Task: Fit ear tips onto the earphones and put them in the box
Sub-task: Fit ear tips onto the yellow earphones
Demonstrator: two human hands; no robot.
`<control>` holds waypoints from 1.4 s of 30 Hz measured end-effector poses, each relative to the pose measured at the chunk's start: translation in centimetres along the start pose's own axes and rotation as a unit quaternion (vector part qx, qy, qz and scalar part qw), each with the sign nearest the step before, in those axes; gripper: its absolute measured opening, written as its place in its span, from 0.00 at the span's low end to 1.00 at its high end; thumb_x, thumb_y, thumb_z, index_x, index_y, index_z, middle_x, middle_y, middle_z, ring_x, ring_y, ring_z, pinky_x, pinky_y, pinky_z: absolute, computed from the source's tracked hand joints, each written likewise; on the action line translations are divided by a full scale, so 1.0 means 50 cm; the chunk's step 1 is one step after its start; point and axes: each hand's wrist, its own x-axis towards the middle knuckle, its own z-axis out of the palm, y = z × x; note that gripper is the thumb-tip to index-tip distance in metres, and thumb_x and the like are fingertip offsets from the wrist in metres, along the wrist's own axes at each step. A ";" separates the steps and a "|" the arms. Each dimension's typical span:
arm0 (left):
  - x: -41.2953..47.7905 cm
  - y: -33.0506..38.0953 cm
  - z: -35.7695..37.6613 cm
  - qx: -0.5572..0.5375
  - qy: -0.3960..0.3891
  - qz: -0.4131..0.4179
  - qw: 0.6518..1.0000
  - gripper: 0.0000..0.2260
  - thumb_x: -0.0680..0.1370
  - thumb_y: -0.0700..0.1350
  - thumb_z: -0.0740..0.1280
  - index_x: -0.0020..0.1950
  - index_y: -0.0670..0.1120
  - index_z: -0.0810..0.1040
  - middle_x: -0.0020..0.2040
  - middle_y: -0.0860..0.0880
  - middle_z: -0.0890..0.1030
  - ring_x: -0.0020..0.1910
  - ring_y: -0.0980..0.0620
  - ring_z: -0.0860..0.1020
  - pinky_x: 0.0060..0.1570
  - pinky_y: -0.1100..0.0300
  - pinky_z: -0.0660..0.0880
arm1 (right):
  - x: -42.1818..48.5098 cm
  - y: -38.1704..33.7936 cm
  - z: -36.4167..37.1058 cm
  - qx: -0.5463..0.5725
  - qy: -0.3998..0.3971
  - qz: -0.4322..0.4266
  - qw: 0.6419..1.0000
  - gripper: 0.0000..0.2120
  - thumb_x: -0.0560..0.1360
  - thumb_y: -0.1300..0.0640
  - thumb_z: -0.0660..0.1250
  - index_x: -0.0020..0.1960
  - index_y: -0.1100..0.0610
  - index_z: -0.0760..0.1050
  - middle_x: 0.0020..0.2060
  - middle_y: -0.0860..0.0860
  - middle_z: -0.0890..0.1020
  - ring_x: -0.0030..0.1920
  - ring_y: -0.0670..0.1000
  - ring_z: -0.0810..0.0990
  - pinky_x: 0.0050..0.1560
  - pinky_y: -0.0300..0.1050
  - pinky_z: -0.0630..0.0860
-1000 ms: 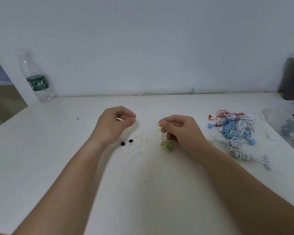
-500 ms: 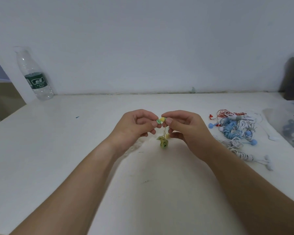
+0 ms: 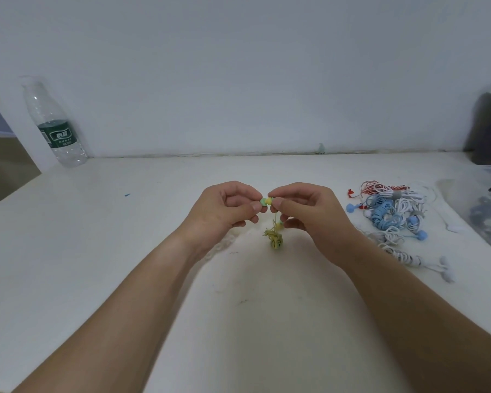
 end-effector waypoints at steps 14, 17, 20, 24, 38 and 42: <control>-0.001 -0.003 0.000 -0.014 -0.021 0.005 1.000 0.04 0.77 0.36 0.70 0.50 0.44 0.81 0.44 0.46 0.86 0.40 0.51 0.84 0.40 0.64 0.76 | 0.000 -0.003 -0.006 -0.018 -0.014 0.007 1.000 0.05 0.76 0.61 0.72 0.48 0.55 0.85 0.40 0.55 0.85 0.39 0.49 0.79 0.46 0.47 0.77; -0.001 -0.005 0.002 -0.033 -0.030 -0.001 0.999 0.05 0.78 0.36 0.70 0.52 0.42 0.81 0.44 0.45 0.86 0.42 0.51 0.84 0.41 0.65 0.77 | -0.003 -0.004 -0.006 -0.018 -0.021 0.004 1.000 0.05 0.76 0.61 0.72 0.48 0.54 0.85 0.41 0.56 0.86 0.41 0.51 0.79 0.46 0.47 0.77; -0.001 -0.005 0.003 -0.061 -0.034 -0.012 0.997 0.05 0.78 0.36 0.69 0.51 0.43 0.82 0.45 0.45 0.86 0.42 0.51 0.84 0.41 0.64 0.78 | -0.002 -0.004 -0.008 -0.020 -0.029 -0.004 0.999 0.05 0.76 0.62 0.72 0.49 0.54 0.86 0.43 0.57 0.87 0.43 0.52 0.79 0.46 0.46 0.77; 0.000 -0.006 0.001 -0.090 -0.042 -0.033 0.995 0.06 0.77 0.35 0.69 0.52 0.41 0.82 0.45 0.44 0.86 0.42 0.52 0.84 0.41 0.65 0.78 | -0.001 -0.004 -0.012 -0.036 -0.041 -0.019 0.998 0.05 0.75 0.63 0.72 0.50 0.57 0.85 0.41 0.57 0.86 0.41 0.50 0.80 0.45 0.45 0.78; -0.002 -0.004 0.002 -0.132 -0.058 -0.083 0.986 0.12 0.67 0.39 0.73 0.50 0.42 0.82 0.44 0.44 0.86 0.42 0.52 0.85 0.40 0.65 0.80 | 0.001 -0.011 -0.021 -0.093 -0.081 -0.073 0.990 0.06 0.75 0.68 0.71 0.50 0.62 0.84 0.39 0.51 0.86 0.39 0.43 0.83 0.41 0.32 0.75; -0.002 -0.001 0.004 -0.145 -0.050 -0.074 0.985 0.11 0.68 0.40 0.73 0.50 0.42 0.83 0.44 0.43 0.86 0.42 0.52 0.85 0.39 0.65 0.79 | 0.001 -0.011 -0.019 -0.078 -0.057 -0.059 0.994 0.06 0.76 0.66 0.70 0.49 0.57 0.84 0.38 0.52 0.86 0.37 0.45 0.80 0.39 0.36 0.76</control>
